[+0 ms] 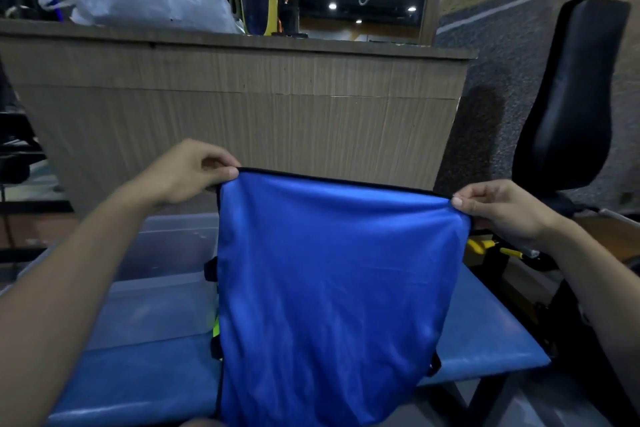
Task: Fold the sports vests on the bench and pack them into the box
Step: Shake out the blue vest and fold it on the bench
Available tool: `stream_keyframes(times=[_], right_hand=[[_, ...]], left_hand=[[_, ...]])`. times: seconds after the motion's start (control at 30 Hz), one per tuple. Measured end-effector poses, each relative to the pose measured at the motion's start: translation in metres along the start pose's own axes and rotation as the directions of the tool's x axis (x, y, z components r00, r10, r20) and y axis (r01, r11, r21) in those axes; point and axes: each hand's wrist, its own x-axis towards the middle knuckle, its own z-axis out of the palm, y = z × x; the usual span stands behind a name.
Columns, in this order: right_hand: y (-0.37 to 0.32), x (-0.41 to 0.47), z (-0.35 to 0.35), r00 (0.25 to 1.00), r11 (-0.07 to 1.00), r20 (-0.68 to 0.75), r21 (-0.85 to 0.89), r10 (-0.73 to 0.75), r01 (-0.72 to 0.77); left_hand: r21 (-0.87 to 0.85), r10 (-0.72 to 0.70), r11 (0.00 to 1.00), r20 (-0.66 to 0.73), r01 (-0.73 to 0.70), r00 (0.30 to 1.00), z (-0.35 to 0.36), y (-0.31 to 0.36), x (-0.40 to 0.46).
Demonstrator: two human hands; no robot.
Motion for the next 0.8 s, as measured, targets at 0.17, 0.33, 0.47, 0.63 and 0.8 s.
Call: stream_keyframes(times=[0.17, 0.33, 0.47, 0.63, 0.8], right_hand=[[0.002, -0.011, -0.003, 0.999, 0.989, -0.033, 0.149, 0.013, -0.008], [-0.003, -0.019, -0.003, 1.000, 0.964, 0.000, 0.264, 0.028, -0.027], [-0.008, -0.018, -0.007, 0.998, 0.930, 0.026, 0.363, 0.049, -0.055], [-0.022, 0.001, 0.033, 0.932, 0.951, -0.223, 0.189, 0.284, -0.244], [-0.067, 0.004, 0.109, 0.978, 0.993, -0.179, 0.066, 0.104, -0.093]], left_hand=[[-0.491, -0.008, 0.864, 0.205, 0.110, 0.979, -0.014, 0.005, -0.011], [-0.524, -0.030, 0.841, 0.206, 0.136, 0.978, -0.016, 0.002, -0.016], [-0.580, -0.111, 0.783, 0.224, 0.224, 0.968, -0.016, 0.004, -0.014], [-0.127, -0.361, 0.921, 0.076, 0.368, 0.929, 0.025, 0.030, 0.004], [-0.433, -0.187, 0.854, 0.263, 0.289, 0.946, 0.097, 0.125, -0.016]])
